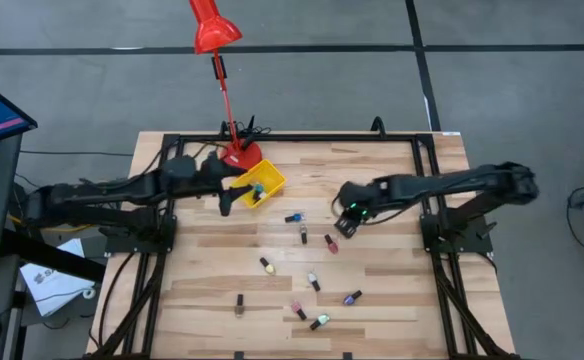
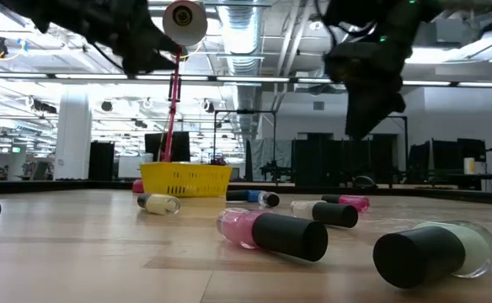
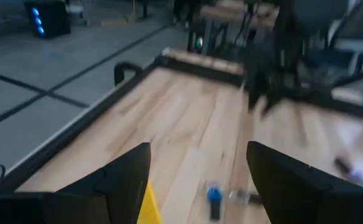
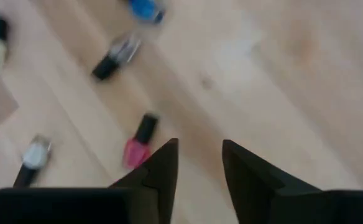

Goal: Pick & Place Nail Polish
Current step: Put the pink nail polish into the yellow basket

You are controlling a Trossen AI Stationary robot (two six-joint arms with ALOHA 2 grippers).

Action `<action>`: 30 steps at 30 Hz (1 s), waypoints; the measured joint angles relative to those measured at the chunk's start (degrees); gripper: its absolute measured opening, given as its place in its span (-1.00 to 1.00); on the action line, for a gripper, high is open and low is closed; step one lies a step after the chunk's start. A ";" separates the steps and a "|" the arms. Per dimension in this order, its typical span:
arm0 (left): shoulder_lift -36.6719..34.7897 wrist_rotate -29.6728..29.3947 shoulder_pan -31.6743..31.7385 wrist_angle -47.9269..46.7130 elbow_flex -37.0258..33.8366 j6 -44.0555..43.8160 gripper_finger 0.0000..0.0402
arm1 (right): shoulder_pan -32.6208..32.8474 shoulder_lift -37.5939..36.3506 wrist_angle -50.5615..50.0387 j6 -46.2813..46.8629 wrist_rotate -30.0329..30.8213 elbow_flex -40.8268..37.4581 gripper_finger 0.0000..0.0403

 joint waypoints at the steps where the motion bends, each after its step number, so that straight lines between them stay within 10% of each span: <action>1: -1.25 -0.34 -0.26 -0.07 0.00 -0.40 0.29 | 0.70 2.18 -0.03 0.45 -1.03 1.09 -0.32; 13: -11.67 -0.68 -0.26 -0.09 -0.04 0.36 0.29 | 4.07 22.72 -0.58 12.42 -2.40 13.22 0.30; 23: -15.35 -0.49 -0.24 -0.27 -0.07 6.17 0.29 | 4.63 33.82 -6.41 15.93 -5.50 20.61 0.17; 30: -15.32 -0.35 -0.24 -0.64 -0.06 7.53 0.29 | 5.45 36.08 -9.00 18.63 -5.89 23.29 -0.37</action>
